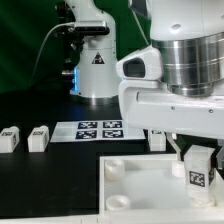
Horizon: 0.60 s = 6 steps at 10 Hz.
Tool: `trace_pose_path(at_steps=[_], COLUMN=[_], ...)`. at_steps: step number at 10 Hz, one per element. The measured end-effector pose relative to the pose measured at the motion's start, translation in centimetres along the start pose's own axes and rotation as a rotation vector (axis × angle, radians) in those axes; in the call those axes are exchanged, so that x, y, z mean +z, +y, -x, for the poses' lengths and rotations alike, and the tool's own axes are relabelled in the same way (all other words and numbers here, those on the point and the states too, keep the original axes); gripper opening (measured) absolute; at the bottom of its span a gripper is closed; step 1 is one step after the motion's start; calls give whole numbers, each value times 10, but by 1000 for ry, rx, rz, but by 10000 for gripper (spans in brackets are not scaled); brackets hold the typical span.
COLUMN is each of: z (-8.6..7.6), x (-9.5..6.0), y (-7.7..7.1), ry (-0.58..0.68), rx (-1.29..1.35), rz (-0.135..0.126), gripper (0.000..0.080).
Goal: Assemble one leg
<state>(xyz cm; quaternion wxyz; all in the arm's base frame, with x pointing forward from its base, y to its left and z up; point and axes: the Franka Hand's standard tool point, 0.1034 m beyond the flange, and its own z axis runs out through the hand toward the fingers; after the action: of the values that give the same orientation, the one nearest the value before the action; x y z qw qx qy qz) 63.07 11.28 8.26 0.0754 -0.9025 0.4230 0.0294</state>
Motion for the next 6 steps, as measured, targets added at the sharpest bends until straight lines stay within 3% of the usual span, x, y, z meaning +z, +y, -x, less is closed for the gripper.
trace_pose_path(at_steps=[1, 2, 4, 6], z=[1, 2, 6, 11], x=[0, 0, 1, 0], y=[3, 5, 2, -5], ry=[18, 20, -19, -37], rx=[247, 404, 700, 851], rz=[-63, -102, -134, -142], gripper=[291, 293, 293, 293])
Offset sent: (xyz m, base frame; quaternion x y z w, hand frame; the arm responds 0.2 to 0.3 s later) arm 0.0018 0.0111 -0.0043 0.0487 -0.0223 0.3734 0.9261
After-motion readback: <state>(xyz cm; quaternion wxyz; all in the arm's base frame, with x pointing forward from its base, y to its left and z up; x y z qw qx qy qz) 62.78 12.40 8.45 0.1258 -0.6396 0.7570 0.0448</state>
